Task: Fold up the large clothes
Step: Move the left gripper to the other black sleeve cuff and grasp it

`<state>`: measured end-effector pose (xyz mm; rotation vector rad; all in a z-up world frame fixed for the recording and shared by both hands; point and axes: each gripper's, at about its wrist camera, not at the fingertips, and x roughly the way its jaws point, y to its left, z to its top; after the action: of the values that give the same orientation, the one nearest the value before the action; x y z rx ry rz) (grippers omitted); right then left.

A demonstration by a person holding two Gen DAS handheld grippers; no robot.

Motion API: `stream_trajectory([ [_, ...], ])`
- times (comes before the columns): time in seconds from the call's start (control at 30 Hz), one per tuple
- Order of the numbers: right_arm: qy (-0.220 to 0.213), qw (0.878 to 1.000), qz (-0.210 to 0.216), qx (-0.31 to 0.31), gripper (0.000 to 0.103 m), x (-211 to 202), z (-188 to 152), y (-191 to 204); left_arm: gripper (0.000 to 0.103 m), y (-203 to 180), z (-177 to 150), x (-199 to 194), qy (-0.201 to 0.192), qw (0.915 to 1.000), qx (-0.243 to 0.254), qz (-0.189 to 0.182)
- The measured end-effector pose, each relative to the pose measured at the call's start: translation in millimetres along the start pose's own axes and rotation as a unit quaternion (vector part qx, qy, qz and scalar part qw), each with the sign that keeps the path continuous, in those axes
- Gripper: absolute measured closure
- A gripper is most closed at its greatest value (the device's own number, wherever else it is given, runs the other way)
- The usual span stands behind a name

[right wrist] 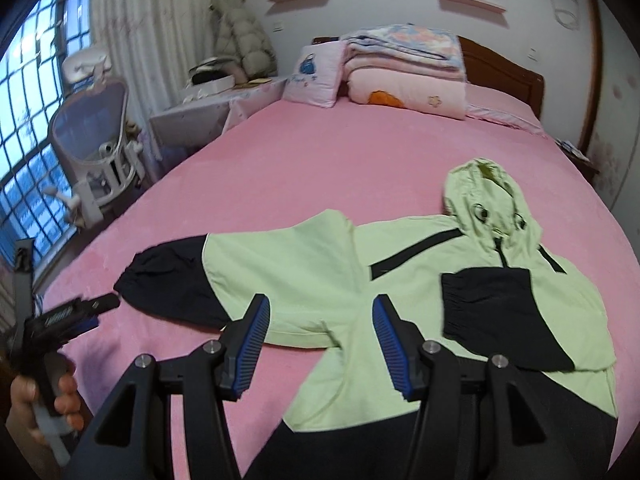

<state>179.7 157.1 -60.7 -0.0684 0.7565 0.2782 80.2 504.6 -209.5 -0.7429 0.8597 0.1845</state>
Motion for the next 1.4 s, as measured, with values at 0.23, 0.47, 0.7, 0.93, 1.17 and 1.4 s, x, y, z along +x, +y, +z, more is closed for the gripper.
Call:
stream_trajectory([
  [0.23, 0.01, 0.999, 0.0, -0.034, 0.049, 23, -6, 21, 0.028, 45, 19, 63, 0.017, 0.9955, -0.088, -0.029],
  [0.47, 0.023, 0.999, 0.001, -0.042, 0.05, 36, -12, 22, 0.095, 59, 29, 105, 0.016, 0.9939, -0.109, -0.003],
  [0.7, 0.02, 0.999, -0.009, -0.024, 0.05, 25, -10, -2, 0.1, 39, 33, 108, 0.009, 0.9958, -0.081, 0.042],
  [0.93, -0.018, 0.999, -0.035, -0.021, 0.05, -18, -12, -36, 0.101, 7, 42, 95, -0.003, 0.9954, -0.041, 0.086],
  [1.17, -0.034, 0.998, -0.054, -0.029, 0.05, -33, -24, -74, 0.1, -11, 44, 108, 0.009, 0.9893, 0.005, 0.146],
  [1.4, -0.012, 0.998, -0.065, -0.023, 0.05, -15, -24, -113, 0.1, -27, 47, 131, 0.018, 0.9821, 0.008, 0.187],
])
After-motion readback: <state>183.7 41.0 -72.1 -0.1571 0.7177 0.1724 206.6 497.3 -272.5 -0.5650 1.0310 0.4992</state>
